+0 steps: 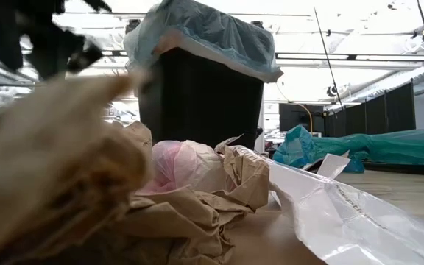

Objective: Place trash/remove bag and relplace
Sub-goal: Put the pink plastic trash into the trash bin

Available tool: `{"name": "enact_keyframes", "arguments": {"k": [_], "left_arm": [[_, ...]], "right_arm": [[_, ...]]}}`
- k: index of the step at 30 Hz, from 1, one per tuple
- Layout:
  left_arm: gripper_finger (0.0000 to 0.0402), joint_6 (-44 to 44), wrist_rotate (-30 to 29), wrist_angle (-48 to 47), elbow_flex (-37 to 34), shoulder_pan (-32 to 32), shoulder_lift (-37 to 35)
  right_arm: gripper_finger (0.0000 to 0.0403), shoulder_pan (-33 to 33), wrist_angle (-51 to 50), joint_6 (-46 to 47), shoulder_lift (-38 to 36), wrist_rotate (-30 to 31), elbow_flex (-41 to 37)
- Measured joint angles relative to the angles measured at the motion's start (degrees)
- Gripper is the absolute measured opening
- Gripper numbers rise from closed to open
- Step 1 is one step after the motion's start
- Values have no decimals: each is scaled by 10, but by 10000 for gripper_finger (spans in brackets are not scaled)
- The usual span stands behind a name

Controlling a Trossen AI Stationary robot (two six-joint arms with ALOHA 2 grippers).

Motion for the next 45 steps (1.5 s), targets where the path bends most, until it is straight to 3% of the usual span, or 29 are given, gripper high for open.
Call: {"name": "enact_keyframes", "arguments": {"k": [5, 19, 24, 30, 45], "left_arm": [[171, 16, -15, -33, 50, -12, 35], [171, 13, -8, -107, 217, -15, 233], [171, -15, -7, -102, 244, -13, 261], [171, -50, -7, -98, 271, -7, 300], [158, -159, 11, -88, 316, 1, 400]], "right_arm": [[132, 9, 0, 34, 28, 0, 0], [132, 19, -6, 20, 33, -3, 0], [132, 35, -23, 19, 32, -9, 0], [132, 69, -18, 33, 32, -61, 0], [132, 153, -20, 68, 32, -61, 0]]}}
